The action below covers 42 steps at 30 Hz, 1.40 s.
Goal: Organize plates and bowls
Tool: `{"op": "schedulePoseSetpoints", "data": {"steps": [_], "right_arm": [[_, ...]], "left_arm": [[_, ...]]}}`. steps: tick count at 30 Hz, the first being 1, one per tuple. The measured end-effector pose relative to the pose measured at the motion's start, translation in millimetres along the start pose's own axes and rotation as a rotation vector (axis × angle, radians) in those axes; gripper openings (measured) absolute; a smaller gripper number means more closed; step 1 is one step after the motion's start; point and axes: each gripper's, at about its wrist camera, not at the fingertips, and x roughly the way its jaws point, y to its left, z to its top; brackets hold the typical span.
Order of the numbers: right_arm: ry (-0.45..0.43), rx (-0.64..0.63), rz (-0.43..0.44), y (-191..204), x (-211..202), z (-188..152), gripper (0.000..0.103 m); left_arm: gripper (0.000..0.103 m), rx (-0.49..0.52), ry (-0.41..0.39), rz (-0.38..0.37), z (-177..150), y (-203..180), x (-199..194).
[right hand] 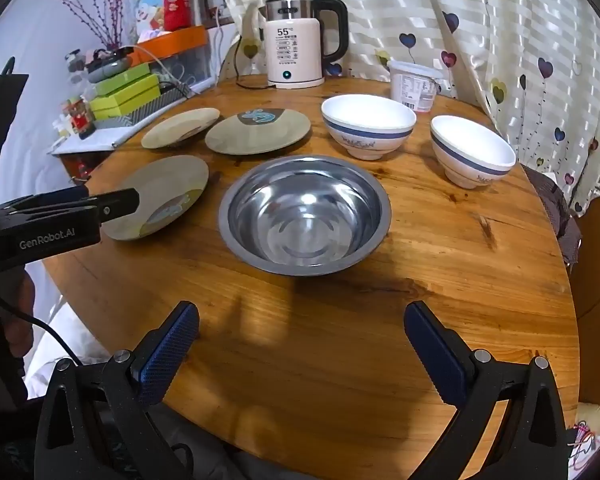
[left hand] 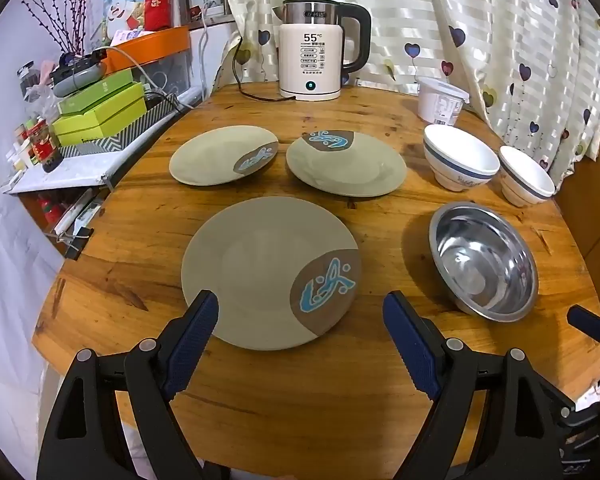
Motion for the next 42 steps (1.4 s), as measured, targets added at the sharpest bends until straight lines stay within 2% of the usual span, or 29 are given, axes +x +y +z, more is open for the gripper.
{"op": "schedulePoseSetpoints", "data": {"steps": [9, 26, 31, 35, 42], "right_arm": [[-0.006, 0.004, 0.005, -0.2, -2.8, -0.5, 0.103], [-0.017, -0.005, 0.001, 7.1, -2.8, 4.7, 0.103], [-0.016, -0.006, 0.003, 9.2, -2.1, 5.3, 0.103], [-0.020, -0.006, 0.002, 8.6, -2.0, 5.6, 0.103], [-0.030, -0.004, 0.003, 7.5, -3.9, 6.3, 0.103]], "left_arm": [[0.085, 0.022, -0.019, 0.016, -7.1, 5.3, -2.9], [0.085, 0.042, 0.005, 0.036, -4.1, 0.0, -3.6], [0.085, 0.034, 0.006, 0.006, -4.4, 2.2, -5.2], [0.085, 0.035, 0.009, 0.019, -3.8, 3.2, -5.2], [0.085, 0.028, 0.014, 0.000, -3.0, 4.0, -4.6]]}}
